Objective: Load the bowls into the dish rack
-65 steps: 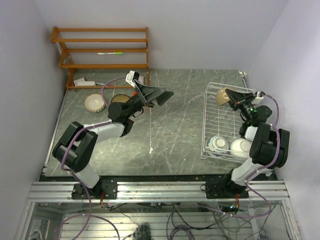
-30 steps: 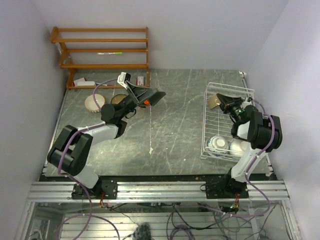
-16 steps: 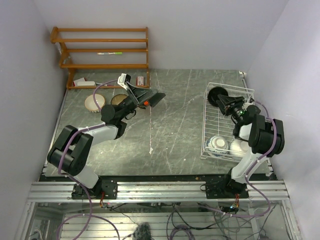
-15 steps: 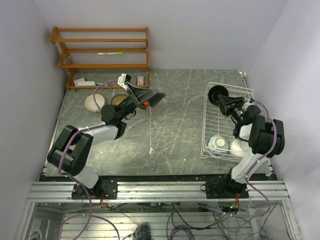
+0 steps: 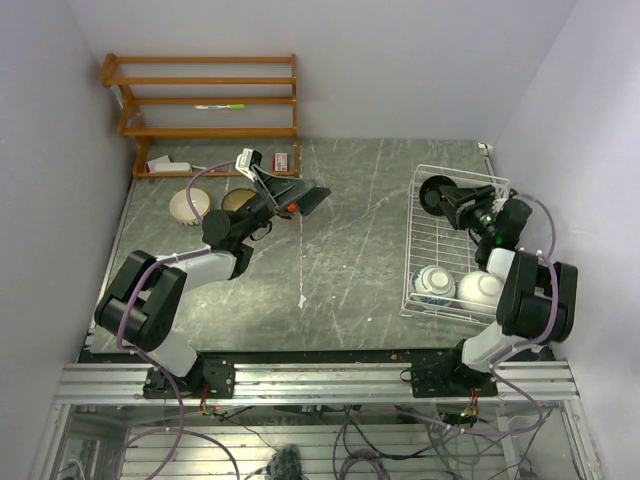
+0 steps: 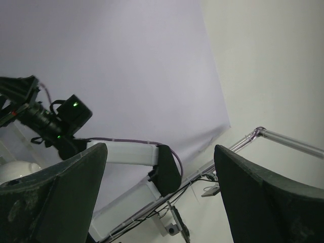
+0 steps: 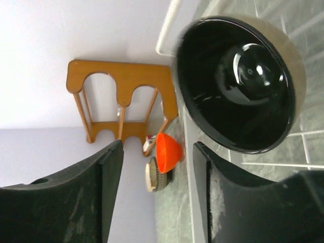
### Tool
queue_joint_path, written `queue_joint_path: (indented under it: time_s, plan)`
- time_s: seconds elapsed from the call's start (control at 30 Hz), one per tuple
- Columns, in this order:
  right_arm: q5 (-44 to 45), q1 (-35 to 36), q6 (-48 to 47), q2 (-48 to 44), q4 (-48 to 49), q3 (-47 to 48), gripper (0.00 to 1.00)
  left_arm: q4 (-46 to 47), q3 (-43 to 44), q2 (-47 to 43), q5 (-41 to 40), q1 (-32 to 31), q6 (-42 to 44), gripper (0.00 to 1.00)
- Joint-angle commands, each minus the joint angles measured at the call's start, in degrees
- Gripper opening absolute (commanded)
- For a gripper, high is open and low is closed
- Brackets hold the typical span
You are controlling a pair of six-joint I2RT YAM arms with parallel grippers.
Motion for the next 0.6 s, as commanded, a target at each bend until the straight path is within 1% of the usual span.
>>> queue_joint_path:
  time_s: [0.0, 0.1, 0.2, 0.33, 0.47, 0.57]
  plan:
    - [7.25, -0.21, -16.02, -9.77, -23.60, 6.77, 0.60, 11.97, -0.57, -0.70, 1.00, 0.54, 0.76, 0.97]
    - [12.21, 0.55, -25.11, -11.91, -37.98, 13.19, 0.62, 11.97, -0.82, -0.76, 1.15, 0.52, 0.85, 0.97]
    - [16.32, 2.39, -31.95, -10.40, -48.38, 20.42, 0.62, 12.00, -0.93, -0.75, 1.34, 0.57, 1.02, 0.97]
    - [24.07, 7.17, -38.98, -7.75, -56.87, 27.73, 0.62, 11.92, -0.85, -0.57, 1.82, 0.64, 0.87, 0.97]
    - [32.17, 13.69, -45.33, -3.67, -62.53, 34.04, 0.61, 11.96, -1.46, -0.47, 2.36, 1.21, 0.76, 0.97]
    - [36.76, 18.65, -49.30, 0.28, -66.78, 39.04, 0.58, 11.95, -2.32, -0.40, 2.79, 2.22, 0.85, 0.97]
